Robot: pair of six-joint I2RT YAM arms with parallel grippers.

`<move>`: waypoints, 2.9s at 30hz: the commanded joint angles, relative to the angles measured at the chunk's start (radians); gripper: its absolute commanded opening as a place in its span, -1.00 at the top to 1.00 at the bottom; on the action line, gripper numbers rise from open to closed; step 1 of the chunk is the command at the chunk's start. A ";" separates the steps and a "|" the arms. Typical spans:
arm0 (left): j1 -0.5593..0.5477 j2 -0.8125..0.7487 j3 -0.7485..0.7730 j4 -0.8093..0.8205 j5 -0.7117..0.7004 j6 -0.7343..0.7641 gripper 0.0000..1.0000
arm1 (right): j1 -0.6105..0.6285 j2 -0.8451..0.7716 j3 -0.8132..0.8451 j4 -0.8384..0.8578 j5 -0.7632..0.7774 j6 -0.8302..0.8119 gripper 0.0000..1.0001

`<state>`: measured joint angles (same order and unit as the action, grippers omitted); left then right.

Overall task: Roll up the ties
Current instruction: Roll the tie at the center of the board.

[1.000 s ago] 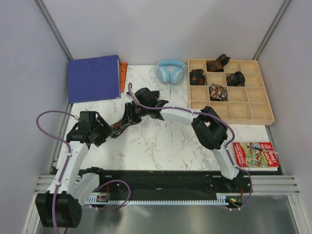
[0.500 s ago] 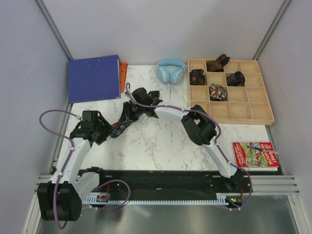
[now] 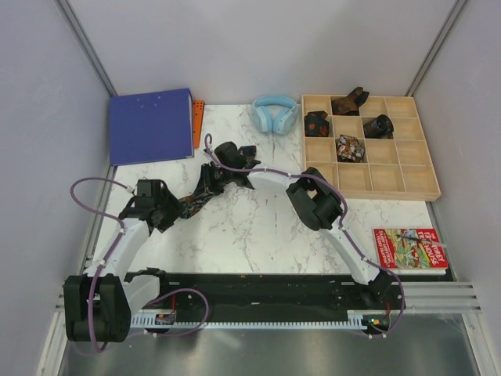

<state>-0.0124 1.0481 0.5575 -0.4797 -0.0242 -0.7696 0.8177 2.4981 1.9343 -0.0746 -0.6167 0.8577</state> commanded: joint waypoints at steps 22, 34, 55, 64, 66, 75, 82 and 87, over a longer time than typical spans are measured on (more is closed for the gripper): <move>0.006 0.030 -0.100 0.243 0.003 -0.065 -0.32 | -0.017 0.005 -0.067 0.131 -0.045 0.041 0.56; -0.004 0.112 -0.136 0.328 0.020 -0.069 -0.33 | -0.022 0.010 -0.086 0.144 -0.044 0.047 0.56; -0.120 0.133 -0.021 0.241 -0.046 -0.054 0.70 | -0.028 -0.013 -0.115 0.177 -0.057 0.079 0.49; -0.120 -0.046 -0.010 0.004 -0.019 -0.054 0.74 | -0.031 -0.197 -0.211 0.151 0.015 0.069 0.10; -0.120 -0.091 -0.005 -0.057 -0.031 -0.053 0.74 | -0.029 -0.229 -0.263 0.150 0.037 0.069 0.11; -0.130 -0.175 0.007 -0.155 -0.048 -0.059 0.75 | 0.018 -0.393 -0.448 0.188 0.104 0.084 0.47; -0.141 -0.174 0.013 -0.169 -0.066 -0.060 0.75 | 0.087 -0.361 -0.433 0.184 0.156 0.127 0.63; -0.147 -0.169 0.030 -0.186 -0.062 -0.056 0.76 | 0.127 -0.340 -0.458 0.180 0.181 0.138 0.67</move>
<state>-0.1513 0.8871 0.5331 -0.6483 -0.0624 -0.8333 0.9237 2.1407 1.4929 0.0830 -0.4740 0.9741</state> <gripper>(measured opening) 0.266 0.174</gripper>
